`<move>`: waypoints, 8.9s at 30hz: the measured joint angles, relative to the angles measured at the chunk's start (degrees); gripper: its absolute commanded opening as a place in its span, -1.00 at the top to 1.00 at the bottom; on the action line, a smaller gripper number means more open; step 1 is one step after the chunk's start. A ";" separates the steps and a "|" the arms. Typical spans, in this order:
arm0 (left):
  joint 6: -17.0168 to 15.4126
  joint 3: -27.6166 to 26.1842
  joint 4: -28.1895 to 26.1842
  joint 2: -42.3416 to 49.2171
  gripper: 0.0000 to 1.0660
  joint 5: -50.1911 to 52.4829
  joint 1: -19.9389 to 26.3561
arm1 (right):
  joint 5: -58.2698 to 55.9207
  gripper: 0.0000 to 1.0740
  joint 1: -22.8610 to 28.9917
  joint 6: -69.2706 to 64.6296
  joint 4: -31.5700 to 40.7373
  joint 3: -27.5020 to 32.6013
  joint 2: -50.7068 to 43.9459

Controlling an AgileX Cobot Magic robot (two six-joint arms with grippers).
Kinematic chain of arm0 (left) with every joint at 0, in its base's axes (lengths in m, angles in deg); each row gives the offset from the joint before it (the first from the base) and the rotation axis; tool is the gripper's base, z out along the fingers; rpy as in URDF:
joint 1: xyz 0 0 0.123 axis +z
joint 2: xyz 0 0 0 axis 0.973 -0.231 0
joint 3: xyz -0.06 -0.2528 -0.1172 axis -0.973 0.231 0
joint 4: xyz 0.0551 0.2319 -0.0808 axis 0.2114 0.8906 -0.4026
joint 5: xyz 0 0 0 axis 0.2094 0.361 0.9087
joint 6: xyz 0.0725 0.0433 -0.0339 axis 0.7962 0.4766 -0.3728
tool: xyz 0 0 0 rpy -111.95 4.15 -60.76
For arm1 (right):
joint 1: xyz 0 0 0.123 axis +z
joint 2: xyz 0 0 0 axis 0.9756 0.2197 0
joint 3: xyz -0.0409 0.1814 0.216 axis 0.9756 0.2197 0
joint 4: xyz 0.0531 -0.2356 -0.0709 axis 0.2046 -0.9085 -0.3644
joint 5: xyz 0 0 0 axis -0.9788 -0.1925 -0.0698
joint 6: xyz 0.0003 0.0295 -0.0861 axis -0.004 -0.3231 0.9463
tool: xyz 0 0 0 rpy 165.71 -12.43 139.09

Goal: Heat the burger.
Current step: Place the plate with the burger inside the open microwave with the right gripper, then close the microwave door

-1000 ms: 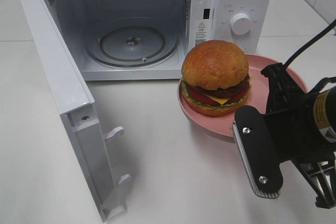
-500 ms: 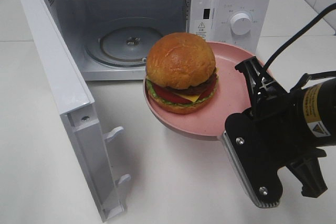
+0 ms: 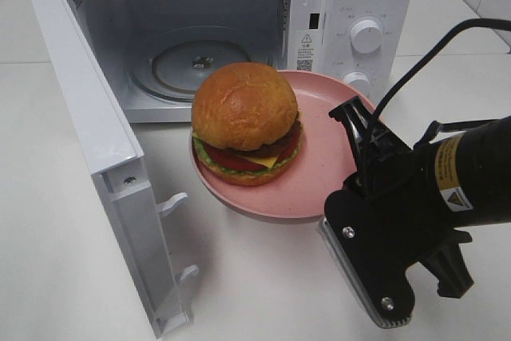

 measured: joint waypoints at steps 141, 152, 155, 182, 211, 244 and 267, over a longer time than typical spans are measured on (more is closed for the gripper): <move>0.00 0.00 0.00 0.00 -0.83 0.00 0.00 | -3.50 0.27 -11.86 13.81 18.96 -66.35 55.41; 0.00 0.00 0.00 0.00 -0.83 0.00 0.00 | -3.55 0.22 -10.54 10.60 18.28 -66.35 55.35; 0.00 0.00 0.00 0.00 -0.83 0.00 0.00 | -3.55 0.21 -10.54 9.63 18.28 -66.35 55.00; 0.00 0.00 0.00 0.00 -0.83 0.00 0.00 | 1.72 -0.65 -9.91 -1.78 19.60 -46.52 40.11; 0.00 0.00 0.00 0.00 -0.83 0.00 0.00 | -30.88 -0.45 -9.91 -53.11 17.59 -43.49 24.98; 0.00 0.00 0.00 0.00 -0.83 0.00 0.00 | -43.26 -0.42 -9.91 -55.69 18.39 -21.94 4.53; 0.00 0.00 0.00 0.00 -0.83 0.00 0.00 | -41.31 -0.42 -28.88 -61.13 19.60 -11.40 -27.62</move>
